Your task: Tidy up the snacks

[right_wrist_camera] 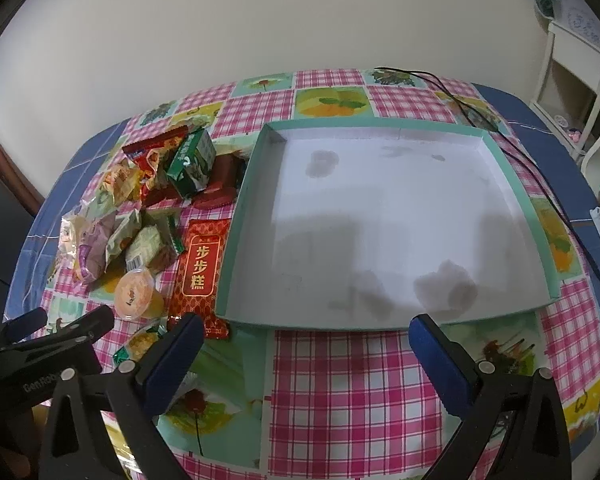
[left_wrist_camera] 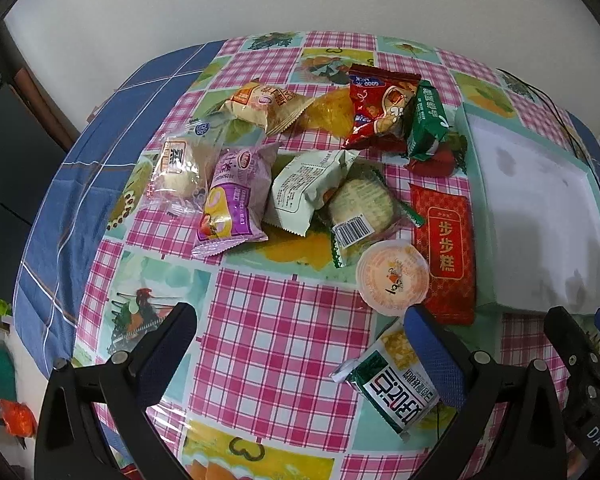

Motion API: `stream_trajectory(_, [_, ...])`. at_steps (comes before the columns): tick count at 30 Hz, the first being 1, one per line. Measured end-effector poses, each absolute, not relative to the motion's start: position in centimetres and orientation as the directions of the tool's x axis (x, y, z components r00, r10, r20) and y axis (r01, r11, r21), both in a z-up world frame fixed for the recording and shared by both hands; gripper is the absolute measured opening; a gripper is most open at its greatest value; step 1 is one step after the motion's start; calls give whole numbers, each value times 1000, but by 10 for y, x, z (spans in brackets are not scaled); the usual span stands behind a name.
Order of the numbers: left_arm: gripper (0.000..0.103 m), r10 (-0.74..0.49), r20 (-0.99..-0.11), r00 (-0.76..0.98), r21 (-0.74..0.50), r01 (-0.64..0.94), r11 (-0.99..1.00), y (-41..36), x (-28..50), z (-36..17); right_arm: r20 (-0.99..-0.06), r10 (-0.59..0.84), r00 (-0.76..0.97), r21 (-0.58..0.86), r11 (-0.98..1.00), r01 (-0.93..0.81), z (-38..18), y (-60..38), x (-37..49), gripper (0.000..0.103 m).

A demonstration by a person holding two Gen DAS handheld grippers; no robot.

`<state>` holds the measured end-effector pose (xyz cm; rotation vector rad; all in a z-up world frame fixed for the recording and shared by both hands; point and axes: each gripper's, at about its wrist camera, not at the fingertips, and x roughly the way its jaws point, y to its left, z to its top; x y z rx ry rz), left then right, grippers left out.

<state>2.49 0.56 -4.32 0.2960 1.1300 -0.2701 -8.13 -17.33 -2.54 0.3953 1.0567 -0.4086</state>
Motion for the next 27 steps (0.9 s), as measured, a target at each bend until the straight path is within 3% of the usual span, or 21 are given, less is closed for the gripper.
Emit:
stream_trajectory(12, [103,-29,-931,363,84,292,953,22,35,-47,-918,-79,388,125,872,474,-34,-162,-73,103])
stream_trajectory(17, [103,-27,-943,333,44,204,978,51,43,-46,-930,21,366,181,895,408,-40,-139,-62,103])
stream_trajectory(27, [103,-38,-959,280,-8,107,994,80,53,-54,-943,86,321,173,951,255,-50,-85,-45,103])
